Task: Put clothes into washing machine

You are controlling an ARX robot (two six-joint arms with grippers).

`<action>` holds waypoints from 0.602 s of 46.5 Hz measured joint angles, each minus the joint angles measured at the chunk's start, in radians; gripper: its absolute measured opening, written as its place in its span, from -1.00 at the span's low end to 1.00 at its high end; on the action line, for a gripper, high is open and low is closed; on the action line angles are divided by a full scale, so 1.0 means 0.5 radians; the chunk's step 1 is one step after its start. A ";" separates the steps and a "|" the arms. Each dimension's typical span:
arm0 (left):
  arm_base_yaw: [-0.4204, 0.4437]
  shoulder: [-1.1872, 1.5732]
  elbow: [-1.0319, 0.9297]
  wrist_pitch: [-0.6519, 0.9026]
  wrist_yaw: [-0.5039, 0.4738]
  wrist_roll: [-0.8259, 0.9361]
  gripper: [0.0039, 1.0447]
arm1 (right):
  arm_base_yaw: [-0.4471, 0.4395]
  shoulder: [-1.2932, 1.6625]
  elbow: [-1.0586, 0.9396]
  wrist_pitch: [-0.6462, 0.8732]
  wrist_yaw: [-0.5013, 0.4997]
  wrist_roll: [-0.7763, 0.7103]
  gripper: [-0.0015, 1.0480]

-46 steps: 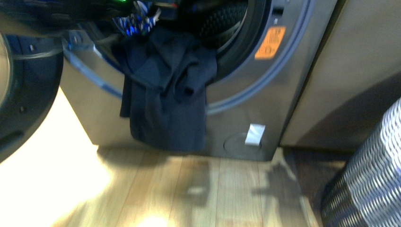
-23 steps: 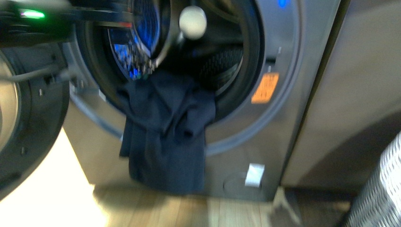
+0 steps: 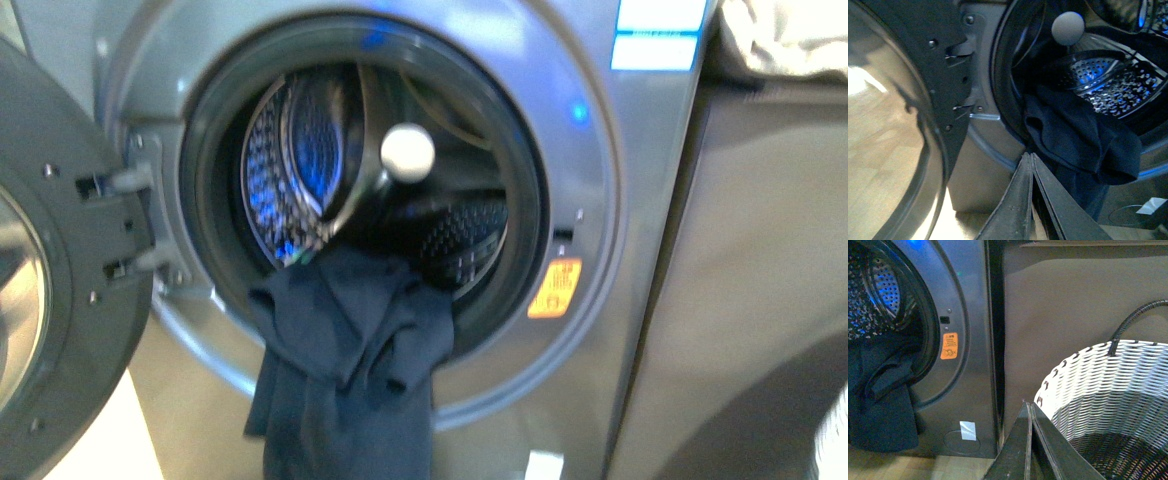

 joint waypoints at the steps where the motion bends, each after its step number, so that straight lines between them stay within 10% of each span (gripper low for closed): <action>1: 0.005 -0.025 -0.018 -0.007 0.000 0.001 -0.94 | 0.000 0.000 0.000 0.000 -0.001 0.000 -0.95; 12: 0.006 -0.374 -0.219 -0.159 0.008 0.001 -0.94 | 0.000 0.000 0.000 0.000 -0.001 -0.002 -0.94; 28: 0.006 -0.717 -0.412 -0.324 0.009 0.001 -0.94 | 0.000 0.000 0.000 0.000 -0.001 -0.001 0.19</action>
